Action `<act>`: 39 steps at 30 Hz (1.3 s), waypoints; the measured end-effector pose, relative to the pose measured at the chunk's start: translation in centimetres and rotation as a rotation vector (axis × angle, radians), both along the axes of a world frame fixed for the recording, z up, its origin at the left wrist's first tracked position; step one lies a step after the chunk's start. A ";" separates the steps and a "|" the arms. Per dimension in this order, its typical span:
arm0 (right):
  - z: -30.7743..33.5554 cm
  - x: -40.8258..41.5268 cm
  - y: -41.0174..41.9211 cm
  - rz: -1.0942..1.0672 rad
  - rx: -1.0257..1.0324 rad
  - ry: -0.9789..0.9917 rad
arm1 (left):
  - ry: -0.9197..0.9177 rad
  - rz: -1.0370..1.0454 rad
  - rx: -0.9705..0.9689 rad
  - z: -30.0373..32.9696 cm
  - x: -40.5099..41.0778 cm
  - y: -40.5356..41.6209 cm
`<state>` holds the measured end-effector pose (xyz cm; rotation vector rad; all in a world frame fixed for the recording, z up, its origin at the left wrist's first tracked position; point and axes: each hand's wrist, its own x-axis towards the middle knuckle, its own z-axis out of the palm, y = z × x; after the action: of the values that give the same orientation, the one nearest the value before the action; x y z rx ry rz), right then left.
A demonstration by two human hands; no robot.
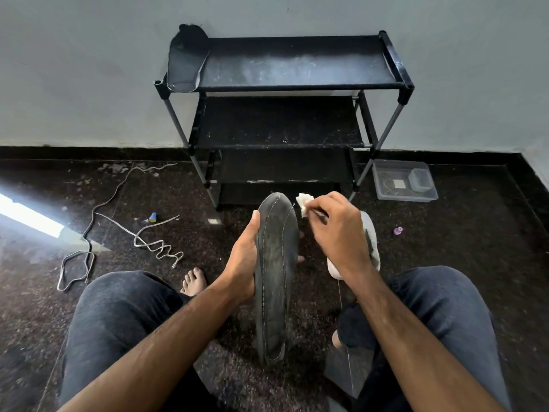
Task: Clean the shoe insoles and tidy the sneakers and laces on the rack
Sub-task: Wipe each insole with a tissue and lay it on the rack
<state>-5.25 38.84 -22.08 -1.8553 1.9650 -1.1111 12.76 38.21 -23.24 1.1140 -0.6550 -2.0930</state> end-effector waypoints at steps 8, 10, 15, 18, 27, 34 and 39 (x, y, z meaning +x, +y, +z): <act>-0.8 4.0 1.3 0.348 0.098 0.015 | 0.041 -0.012 0.031 0.0 0.8 -0.7; -0.7 3.6 0.6 0.245 0.061 -0.051 | 0.071 -0.027 0.004 0.1 0.9 -0.7; -0.3 2.9 0.5 0.111 -0.002 -0.152 | 0.075 -0.097 -0.038 0.5 0.2 0.1; -0.2 3.6 0.6 0.174 -0.016 -0.155 | 0.085 -0.105 -0.069 0.5 0.3 0.0; 0.5 4.5 3.1 0.703 0.308 -0.265 | -0.008 0.023 -0.015 -0.1 1.8 -1.3; 0.9 3.6 1.5 0.328 0.085 -0.286 | -0.009 -0.025 -0.052 0.3 0.9 -1.0; -0.4 5.4 1.2 0.258 0.013 -0.125 | 0.066 0.004 -0.024 0.2 1.2 -0.8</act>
<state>0.13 40.04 -22.49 -1.9160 1.6084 -1.1027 13.98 37.38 -23.09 1.0282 -0.6435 -2.1036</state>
